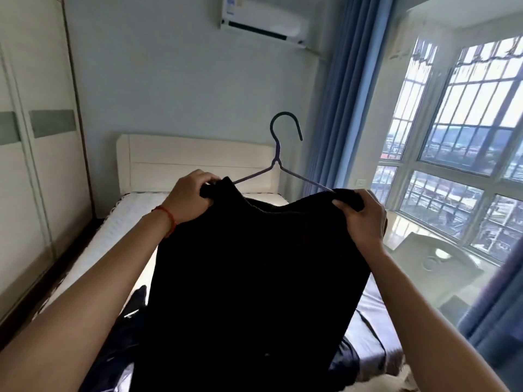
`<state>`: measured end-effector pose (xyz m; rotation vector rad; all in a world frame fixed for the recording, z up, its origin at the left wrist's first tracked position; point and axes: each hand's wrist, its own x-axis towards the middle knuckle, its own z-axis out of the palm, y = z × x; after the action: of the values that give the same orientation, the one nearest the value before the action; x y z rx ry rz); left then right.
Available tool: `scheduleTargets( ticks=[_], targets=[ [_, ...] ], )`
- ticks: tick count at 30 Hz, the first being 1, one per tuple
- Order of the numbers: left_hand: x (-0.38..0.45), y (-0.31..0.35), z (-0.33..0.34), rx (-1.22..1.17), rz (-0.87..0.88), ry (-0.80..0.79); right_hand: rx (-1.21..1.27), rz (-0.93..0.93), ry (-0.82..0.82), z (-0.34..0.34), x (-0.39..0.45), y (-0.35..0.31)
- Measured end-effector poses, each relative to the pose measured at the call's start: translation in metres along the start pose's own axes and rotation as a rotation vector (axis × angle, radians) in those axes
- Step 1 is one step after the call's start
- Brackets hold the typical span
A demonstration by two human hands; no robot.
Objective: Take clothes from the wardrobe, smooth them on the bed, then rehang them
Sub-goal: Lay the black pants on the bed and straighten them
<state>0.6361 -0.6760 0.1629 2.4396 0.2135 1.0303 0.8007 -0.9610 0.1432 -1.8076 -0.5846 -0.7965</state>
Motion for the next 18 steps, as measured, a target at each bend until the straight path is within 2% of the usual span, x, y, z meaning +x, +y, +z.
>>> scheduleTargets(
  ticks=[3, 7, 12, 16, 18],
  targets=[
    [0.012, 0.022, 0.012, -0.075, 0.032, -0.18, -0.019, -0.008, -0.021, -0.011, 0.011, 0.008],
    [0.028, 0.033, 0.034, -0.316, -0.015, -0.41, -0.016, -0.042, -0.061, -0.004, 0.02, 0.02],
    [0.045, 0.014, 0.083, -0.632, -0.21, -0.494, -0.027, 0.003, -0.15, 0.035, 0.03, 0.059],
    [0.074, 0.002, 0.121, -0.815, -0.298, -0.58, -0.047, 0.095, -0.196, 0.068, 0.049, 0.093],
    [0.092, 0.002, 0.138, -0.888, -0.369, -0.573, -0.098, 0.174, -0.211, 0.082, 0.064, 0.104]
  ],
)
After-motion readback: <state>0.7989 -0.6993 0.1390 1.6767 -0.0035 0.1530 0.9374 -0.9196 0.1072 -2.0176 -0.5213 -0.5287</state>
